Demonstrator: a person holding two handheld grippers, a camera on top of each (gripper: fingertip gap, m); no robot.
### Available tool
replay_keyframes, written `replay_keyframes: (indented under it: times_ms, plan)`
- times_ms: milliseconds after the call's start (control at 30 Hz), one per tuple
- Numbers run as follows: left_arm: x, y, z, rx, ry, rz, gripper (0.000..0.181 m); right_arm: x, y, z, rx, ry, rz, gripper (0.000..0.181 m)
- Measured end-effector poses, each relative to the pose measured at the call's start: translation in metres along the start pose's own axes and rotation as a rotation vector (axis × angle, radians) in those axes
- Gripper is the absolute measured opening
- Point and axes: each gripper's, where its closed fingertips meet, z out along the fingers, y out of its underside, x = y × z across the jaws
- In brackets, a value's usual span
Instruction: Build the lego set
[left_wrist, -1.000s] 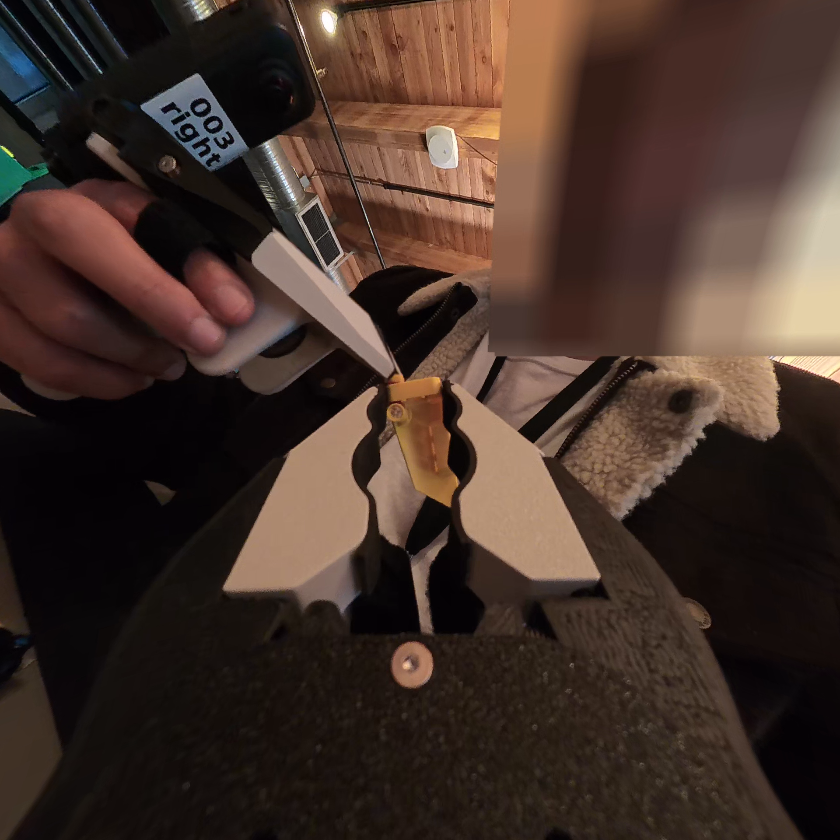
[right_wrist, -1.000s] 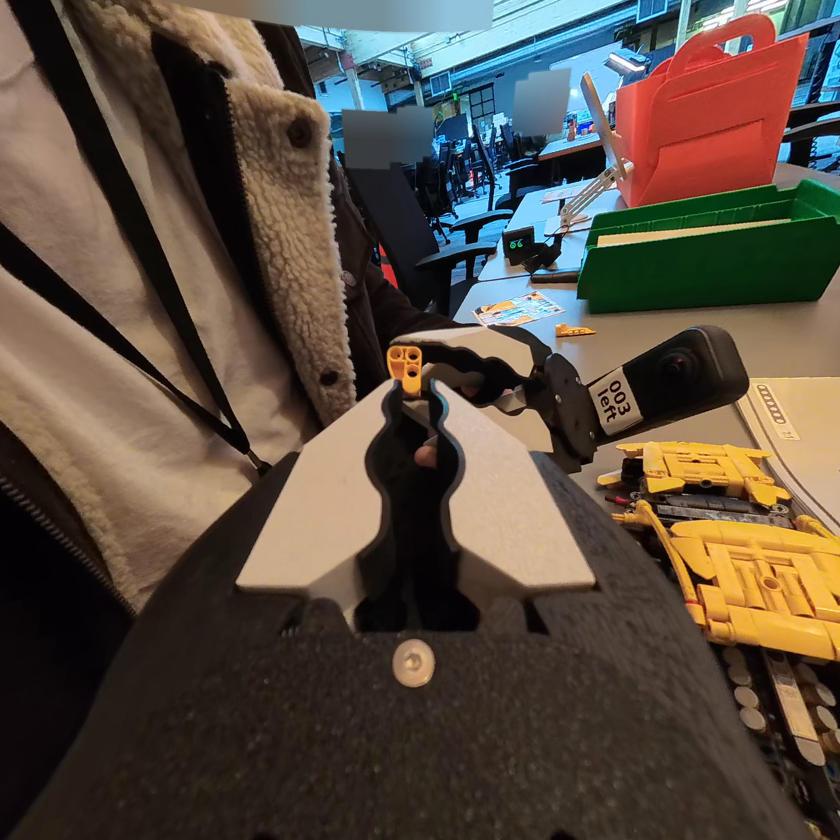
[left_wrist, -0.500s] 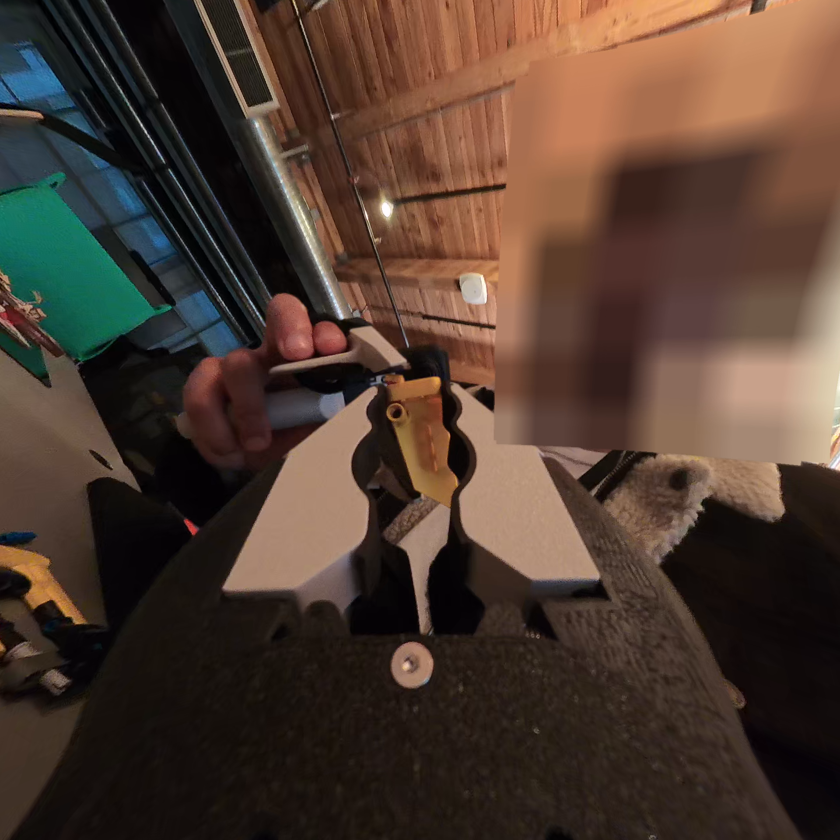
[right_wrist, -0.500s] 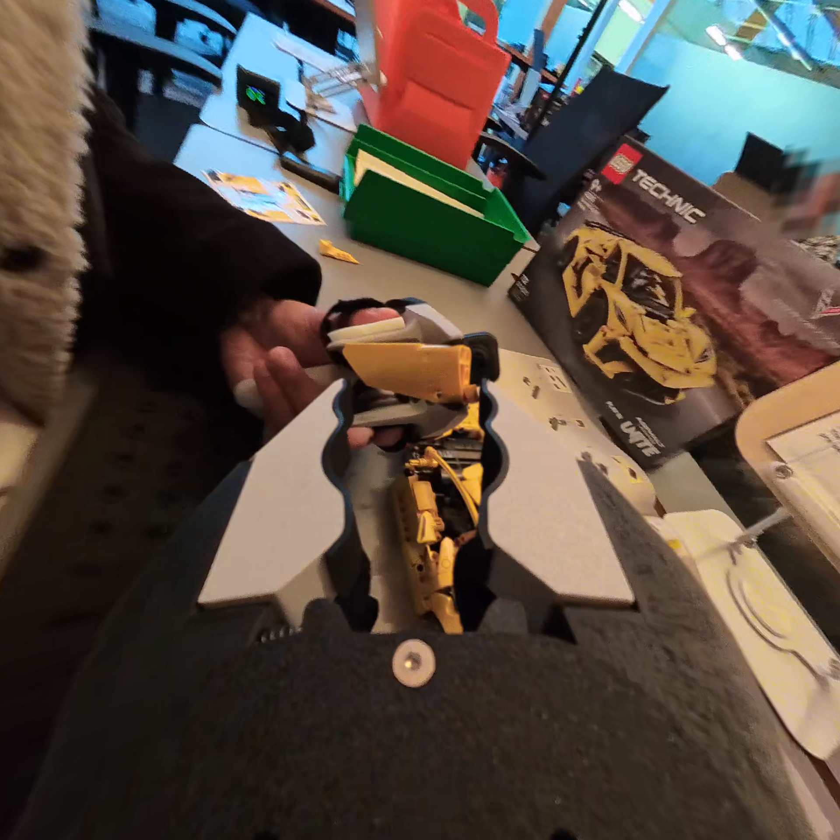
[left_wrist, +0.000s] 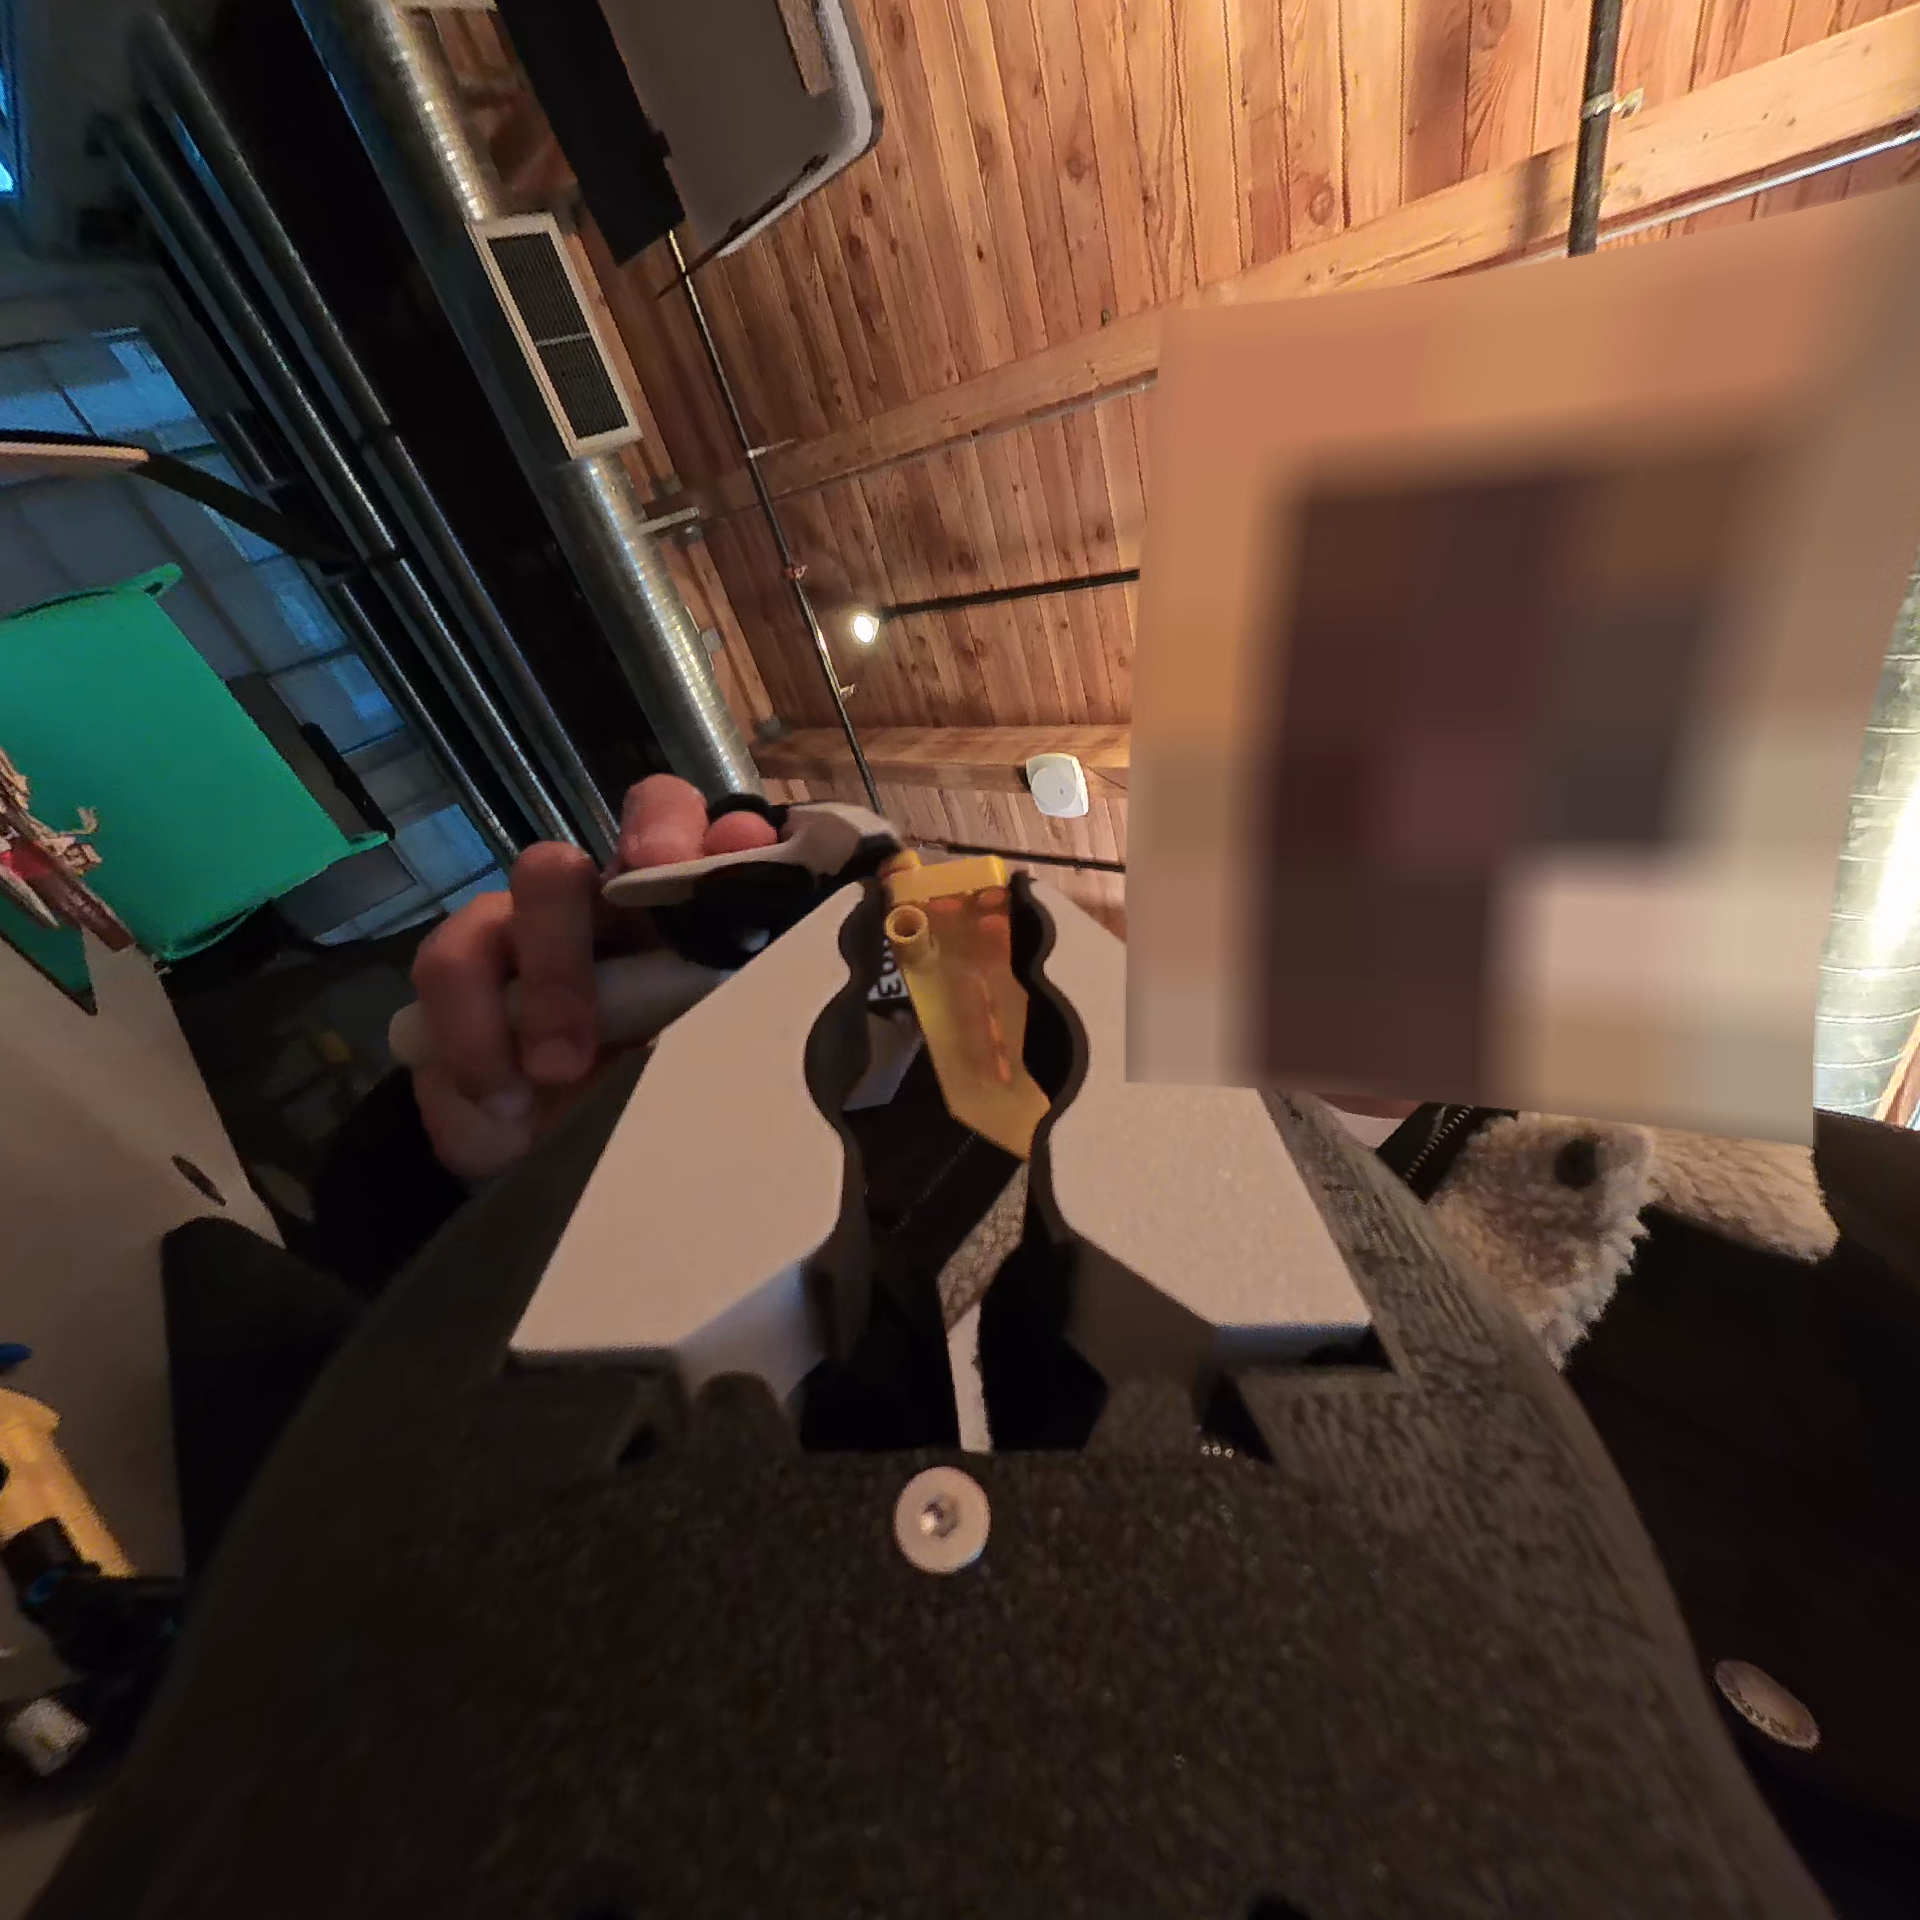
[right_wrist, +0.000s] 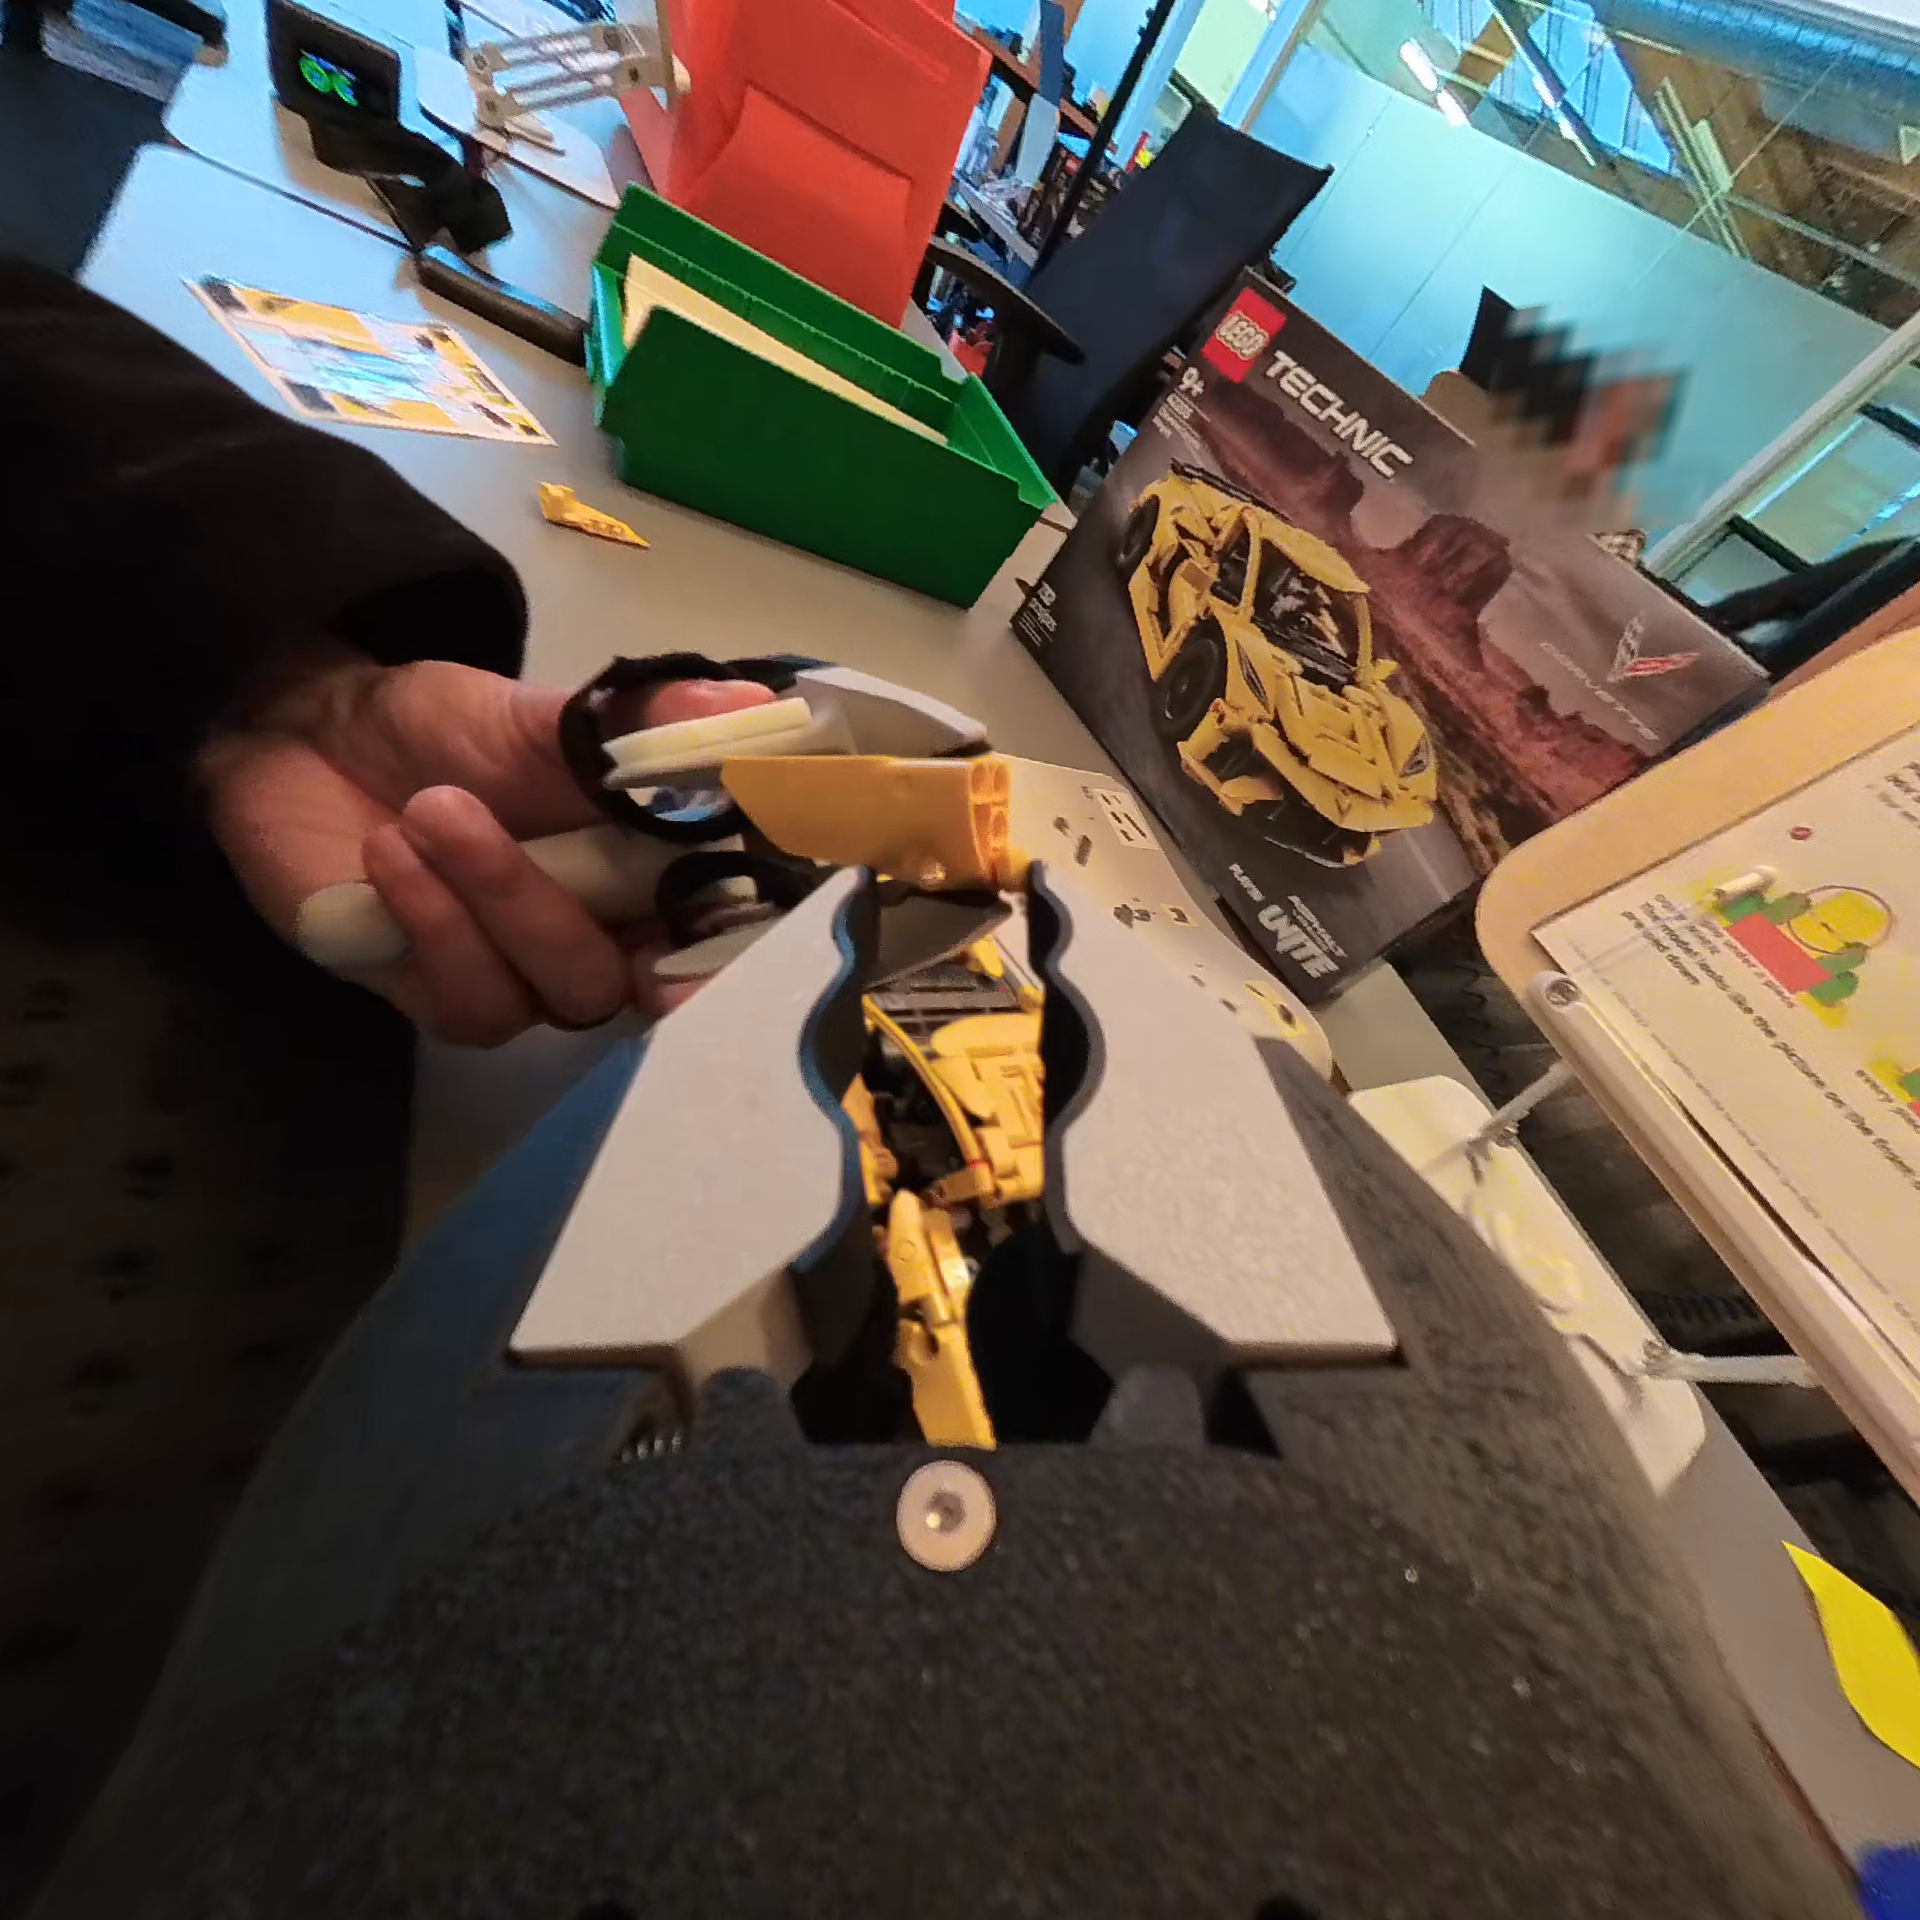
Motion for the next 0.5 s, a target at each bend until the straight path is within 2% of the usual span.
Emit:
replay_keyframes:
  times_ms: [33,233,367,500]
  plan:
    - [-0.001,0.0,0.001,0.013,-0.002,0.007,0.024,0.005,0.005,0.0,-0.032,0.044,-0.019,0.017]
    - [-0.008,-0.004,0.003,0.103,-0.009,0.039,0.024,0.009,0.011,-0.002,-0.056,0.065,-0.009,0.018]
    - [-0.015,-0.004,0.002,0.092,-0.061,0.06,0.024,0.011,0.017,-0.003,-0.108,0.099,-0.12,0.021]
    - [-0.022,-0.005,-0.001,0.115,-0.073,0.002,0.024,0.01,0.026,-0.001,-0.162,0.119,-0.22,0.024]
